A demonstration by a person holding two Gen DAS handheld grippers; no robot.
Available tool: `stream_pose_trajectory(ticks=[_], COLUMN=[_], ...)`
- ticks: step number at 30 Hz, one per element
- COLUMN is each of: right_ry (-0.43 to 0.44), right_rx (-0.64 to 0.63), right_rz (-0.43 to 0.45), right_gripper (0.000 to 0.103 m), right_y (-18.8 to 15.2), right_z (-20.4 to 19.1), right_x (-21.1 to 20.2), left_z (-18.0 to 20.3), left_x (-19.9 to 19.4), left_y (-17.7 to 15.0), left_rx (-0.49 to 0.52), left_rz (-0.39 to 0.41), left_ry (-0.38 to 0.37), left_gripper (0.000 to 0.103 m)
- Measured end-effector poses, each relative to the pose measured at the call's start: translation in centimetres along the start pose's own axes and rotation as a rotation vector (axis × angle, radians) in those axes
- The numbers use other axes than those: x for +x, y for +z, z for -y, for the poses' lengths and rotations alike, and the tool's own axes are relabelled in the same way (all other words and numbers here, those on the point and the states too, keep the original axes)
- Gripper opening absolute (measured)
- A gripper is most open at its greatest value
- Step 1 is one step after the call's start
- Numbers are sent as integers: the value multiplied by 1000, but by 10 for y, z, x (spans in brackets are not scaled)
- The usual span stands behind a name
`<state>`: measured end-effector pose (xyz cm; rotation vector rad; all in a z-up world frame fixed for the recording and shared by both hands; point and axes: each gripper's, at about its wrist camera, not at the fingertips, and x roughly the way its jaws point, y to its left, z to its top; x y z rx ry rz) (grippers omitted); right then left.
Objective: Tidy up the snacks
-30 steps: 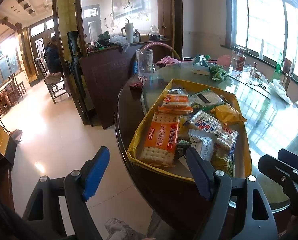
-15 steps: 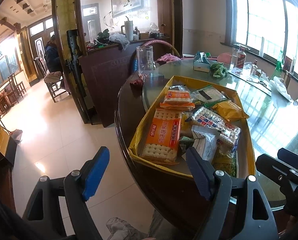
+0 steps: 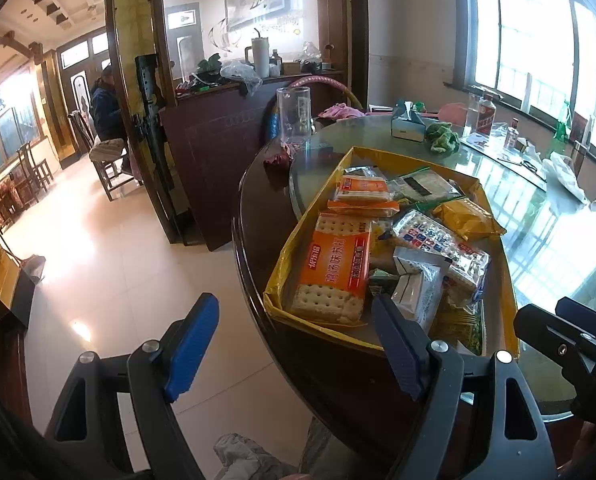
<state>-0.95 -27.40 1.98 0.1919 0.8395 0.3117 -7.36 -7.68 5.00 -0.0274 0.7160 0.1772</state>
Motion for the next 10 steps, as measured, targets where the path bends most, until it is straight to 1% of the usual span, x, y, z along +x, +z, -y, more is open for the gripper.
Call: stream_pose_trajectory(ticks=[5, 7, 8, 10], right_ry=[-8, -13, -15, -11], right_rx=[-8, -5, -4, -2], right_rz=[9, 11, 10, 2], right_gripper=[89, 89, 89, 89], right_y=[2, 4, 4, 5], right_z=[-2, -2, -2, -2], right_x=[1, 3, 4, 8], left_z=[-3, -1, 1, 1], left_x=[2, 2, 2, 4], left_y=[4, 5, 5, 6], left_rx=[-4, 10, 22, 22], left_rz=[12, 24, 31, 26], left_ry=[-1, -9, -1, -3], left_gripper=[79, 79, 79, 79])
